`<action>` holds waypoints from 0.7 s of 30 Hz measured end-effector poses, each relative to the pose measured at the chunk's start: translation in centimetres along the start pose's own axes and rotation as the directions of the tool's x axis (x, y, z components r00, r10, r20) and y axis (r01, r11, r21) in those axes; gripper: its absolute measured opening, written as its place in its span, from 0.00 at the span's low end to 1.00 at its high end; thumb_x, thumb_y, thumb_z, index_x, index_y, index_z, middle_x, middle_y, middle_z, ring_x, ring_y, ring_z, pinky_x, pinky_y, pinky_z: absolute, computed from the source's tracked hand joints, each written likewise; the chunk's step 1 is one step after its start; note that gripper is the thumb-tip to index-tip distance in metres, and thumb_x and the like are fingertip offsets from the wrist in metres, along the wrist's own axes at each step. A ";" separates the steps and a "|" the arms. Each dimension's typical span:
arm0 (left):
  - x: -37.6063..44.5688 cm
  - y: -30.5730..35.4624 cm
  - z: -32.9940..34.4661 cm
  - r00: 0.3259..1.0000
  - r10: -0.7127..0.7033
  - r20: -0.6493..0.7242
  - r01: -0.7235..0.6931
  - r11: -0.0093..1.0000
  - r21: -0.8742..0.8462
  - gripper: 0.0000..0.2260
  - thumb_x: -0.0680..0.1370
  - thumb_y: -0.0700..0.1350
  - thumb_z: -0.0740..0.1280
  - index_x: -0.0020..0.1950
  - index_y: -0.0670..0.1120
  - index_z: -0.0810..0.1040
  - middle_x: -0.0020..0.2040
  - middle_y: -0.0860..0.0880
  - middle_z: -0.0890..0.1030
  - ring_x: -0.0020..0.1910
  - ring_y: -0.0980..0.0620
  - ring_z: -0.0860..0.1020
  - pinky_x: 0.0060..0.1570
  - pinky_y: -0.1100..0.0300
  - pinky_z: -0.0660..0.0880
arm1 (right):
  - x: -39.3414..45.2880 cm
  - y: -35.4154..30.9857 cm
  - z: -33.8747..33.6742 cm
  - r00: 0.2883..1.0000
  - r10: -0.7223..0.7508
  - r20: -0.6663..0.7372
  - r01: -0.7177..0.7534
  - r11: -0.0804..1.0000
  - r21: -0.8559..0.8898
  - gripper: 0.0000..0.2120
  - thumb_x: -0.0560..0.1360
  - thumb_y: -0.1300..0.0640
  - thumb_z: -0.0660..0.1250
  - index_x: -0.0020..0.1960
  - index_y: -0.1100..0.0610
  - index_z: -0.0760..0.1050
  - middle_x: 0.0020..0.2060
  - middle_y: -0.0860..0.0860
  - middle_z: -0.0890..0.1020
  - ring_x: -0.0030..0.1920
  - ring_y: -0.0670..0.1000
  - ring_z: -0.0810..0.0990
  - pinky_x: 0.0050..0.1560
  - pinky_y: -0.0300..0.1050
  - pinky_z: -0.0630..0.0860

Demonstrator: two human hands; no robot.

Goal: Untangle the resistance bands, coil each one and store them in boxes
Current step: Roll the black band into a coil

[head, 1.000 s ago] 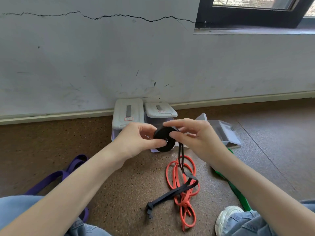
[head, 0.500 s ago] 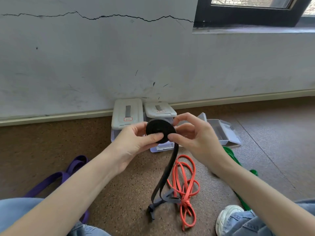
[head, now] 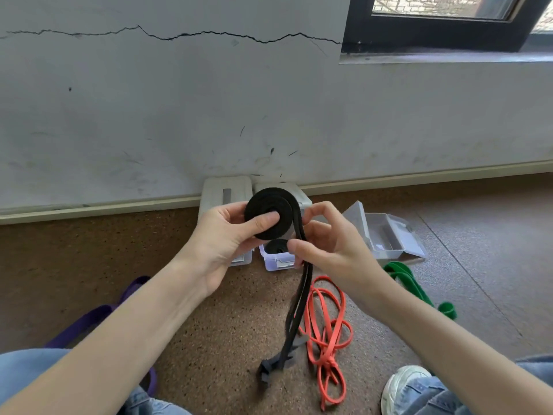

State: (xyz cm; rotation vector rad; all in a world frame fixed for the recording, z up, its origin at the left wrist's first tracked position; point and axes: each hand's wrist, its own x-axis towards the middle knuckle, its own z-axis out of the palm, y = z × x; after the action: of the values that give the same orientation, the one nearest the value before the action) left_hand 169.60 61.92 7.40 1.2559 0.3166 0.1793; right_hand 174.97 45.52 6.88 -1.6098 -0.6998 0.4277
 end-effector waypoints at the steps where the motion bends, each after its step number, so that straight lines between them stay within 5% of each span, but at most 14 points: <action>1: -0.1 -0.3 0.2 1.000 -0.013 -0.011 0.013 1.000 -0.017 0.15 0.62 0.41 0.72 0.48 0.43 0.82 0.44 0.45 0.85 0.44 0.50 0.84 0.40 0.63 0.80 | 0.0 0.1 0.2 1.000 -0.012 -0.020 0.012 1.000 0.000 0.11 0.74 0.64 0.67 0.51 0.62 0.66 0.39 0.60 0.82 0.36 0.53 0.81 0.45 0.50 0.80; 6: -0.4 -1.5 0.4 0.999 -0.052 -0.008 0.052 0.996 0.068 0.20 0.62 0.43 0.73 0.54 0.44 0.80 0.48 0.47 0.85 0.49 0.51 0.83 0.46 0.60 0.80 | -0.4 0.8 0.1 0.991 -0.026 -0.135 0.012 0.994 -0.105 0.09 0.71 0.62 0.70 0.48 0.56 0.71 0.39 0.55 0.84 0.41 0.53 0.84 0.50 0.58 0.79; 9: -0.5 -1.2 -0.1 0.998 -0.048 0.040 0.030 0.927 0.373 0.15 0.65 0.43 0.75 0.51 0.49 0.81 0.45 0.52 0.85 0.48 0.57 0.82 0.48 0.63 0.77 | -0.3 0.8 -0.5 0.991 -0.036 -0.128 0.011 0.981 -0.195 0.09 0.71 0.63 0.71 0.46 0.52 0.75 0.40 0.50 0.84 0.42 0.48 0.83 0.50 0.50 0.80; 12: -0.8 -1.2 0.1 0.983 -0.102 0.155 -0.014 0.793 0.608 0.07 0.68 0.42 0.75 0.43 0.51 0.82 0.40 0.55 0.84 0.41 0.63 0.81 0.35 0.75 0.73 | -0.3 0.3 -0.4 0.995 -0.095 -0.017 0.084 0.937 -0.340 0.13 0.71 0.62 0.70 0.46 0.43 0.77 0.42 0.40 0.82 0.46 0.40 0.81 0.50 0.39 0.78; 15: -1.0 -0.8 0.0 0.985 -0.107 0.134 0.016 0.836 0.549 0.08 0.66 0.44 0.76 0.43 0.50 0.83 0.40 0.54 0.85 0.42 0.61 0.82 0.38 0.71 0.74 | 0.0 -0.3 -0.6 0.995 -0.104 0.013 0.103 0.941 -0.323 0.14 0.72 0.62 0.69 0.47 0.42 0.77 0.42 0.39 0.81 0.46 0.39 0.80 0.49 0.34 0.77; 19: -0.5 0.1 -0.4 0.995 -0.077 0.056 0.052 0.933 0.356 0.15 0.56 0.51 0.76 0.42 0.53 0.85 0.43 0.51 0.85 0.49 0.52 0.82 0.54 0.52 0.75 | 0.5 -0.9 -1.6 0.996 -0.089 -0.025 0.084 0.987 -0.136 0.09 0.70 0.64 0.70 0.47 0.52 0.78 0.39 0.50 0.84 0.40 0.47 0.83 0.46 0.40 0.80; 21: -0.3 0.4 -0.4 0.996 -0.064 0.066 0.044 0.964 0.262 0.16 0.54 0.50 0.76 0.40 0.52 0.86 0.44 0.49 0.85 0.48 0.51 0.83 0.52 0.54 0.77 | 0.6 -0.9 -1.9 0.997 -0.061 -0.041 0.059 0.998 -0.034 0.07 0.69 0.62 0.70 0.45 0.59 0.75 0.36 0.53 0.83 0.36 0.51 0.83 0.41 0.41 0.80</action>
State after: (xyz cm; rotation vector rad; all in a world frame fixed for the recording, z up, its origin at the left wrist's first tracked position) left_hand 169.21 62.30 7.73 1.5089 0.3172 0.0441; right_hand 176.41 44.56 8.17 -1.6202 -0.7251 0.3395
